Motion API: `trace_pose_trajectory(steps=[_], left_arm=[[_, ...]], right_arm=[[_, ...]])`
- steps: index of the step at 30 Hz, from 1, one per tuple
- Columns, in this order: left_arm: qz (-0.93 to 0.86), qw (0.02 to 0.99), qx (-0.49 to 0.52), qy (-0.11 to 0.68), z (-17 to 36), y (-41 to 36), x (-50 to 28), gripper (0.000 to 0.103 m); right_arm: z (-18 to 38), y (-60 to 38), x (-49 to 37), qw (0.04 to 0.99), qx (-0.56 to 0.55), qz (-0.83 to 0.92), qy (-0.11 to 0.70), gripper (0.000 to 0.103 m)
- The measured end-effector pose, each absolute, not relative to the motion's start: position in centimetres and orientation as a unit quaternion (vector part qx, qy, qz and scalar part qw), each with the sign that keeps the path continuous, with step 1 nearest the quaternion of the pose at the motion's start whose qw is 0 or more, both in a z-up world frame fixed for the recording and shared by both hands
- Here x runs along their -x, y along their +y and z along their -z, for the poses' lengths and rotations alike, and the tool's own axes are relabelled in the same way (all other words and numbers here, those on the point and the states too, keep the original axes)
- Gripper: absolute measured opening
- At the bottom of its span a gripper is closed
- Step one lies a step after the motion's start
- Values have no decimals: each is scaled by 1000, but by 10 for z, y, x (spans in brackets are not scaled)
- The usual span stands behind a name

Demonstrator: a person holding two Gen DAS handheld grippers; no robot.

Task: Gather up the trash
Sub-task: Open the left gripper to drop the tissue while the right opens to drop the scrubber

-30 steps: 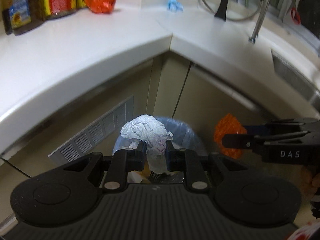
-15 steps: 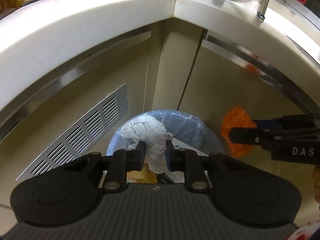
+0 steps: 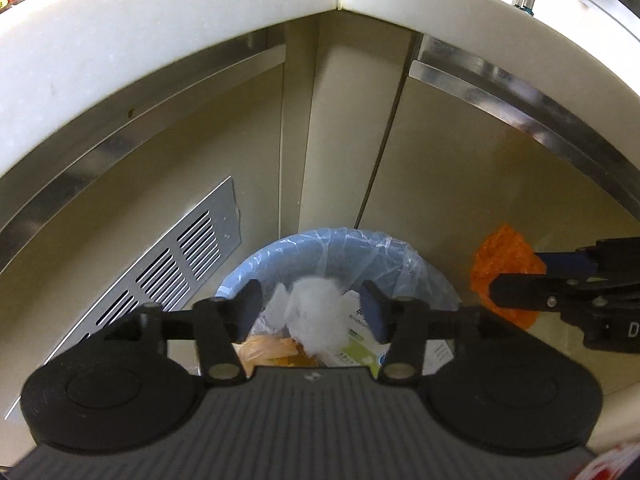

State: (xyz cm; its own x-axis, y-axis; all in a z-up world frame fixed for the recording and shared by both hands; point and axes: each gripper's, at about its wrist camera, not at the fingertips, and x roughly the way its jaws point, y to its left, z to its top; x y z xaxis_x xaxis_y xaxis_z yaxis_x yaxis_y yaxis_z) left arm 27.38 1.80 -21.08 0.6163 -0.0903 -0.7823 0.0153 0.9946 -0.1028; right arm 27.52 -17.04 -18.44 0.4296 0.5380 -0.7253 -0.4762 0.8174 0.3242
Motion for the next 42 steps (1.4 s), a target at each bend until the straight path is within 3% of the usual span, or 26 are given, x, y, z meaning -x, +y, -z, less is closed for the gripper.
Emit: trace_pose_trajectory(steps=[9, 32, 35, 37, 42], left_arm=[[14, 893, 61, 445, 204, 25, -262, 45], [-106, 864, 118, 478, 199, 68, -204, 43], [-110, 863, 122, 478, 199, 70, -200, 43], [-111, 863, 123, 477, 199, 71, -198, 43], [-111, 863, 123, 477, 200, 73, -195, 43]], right_arm=[[183, -172, -276, 842, -31, -307, 443, 39], [191, -97, -274, 806, 15, -402, 434, 39], [190, -88, -274, 811, 15, -401, 427, 48], [190, -83, -275, 815, 15, -394, 425, 61], [188, -83, -274, 817, 15, -391, 423, 63]])
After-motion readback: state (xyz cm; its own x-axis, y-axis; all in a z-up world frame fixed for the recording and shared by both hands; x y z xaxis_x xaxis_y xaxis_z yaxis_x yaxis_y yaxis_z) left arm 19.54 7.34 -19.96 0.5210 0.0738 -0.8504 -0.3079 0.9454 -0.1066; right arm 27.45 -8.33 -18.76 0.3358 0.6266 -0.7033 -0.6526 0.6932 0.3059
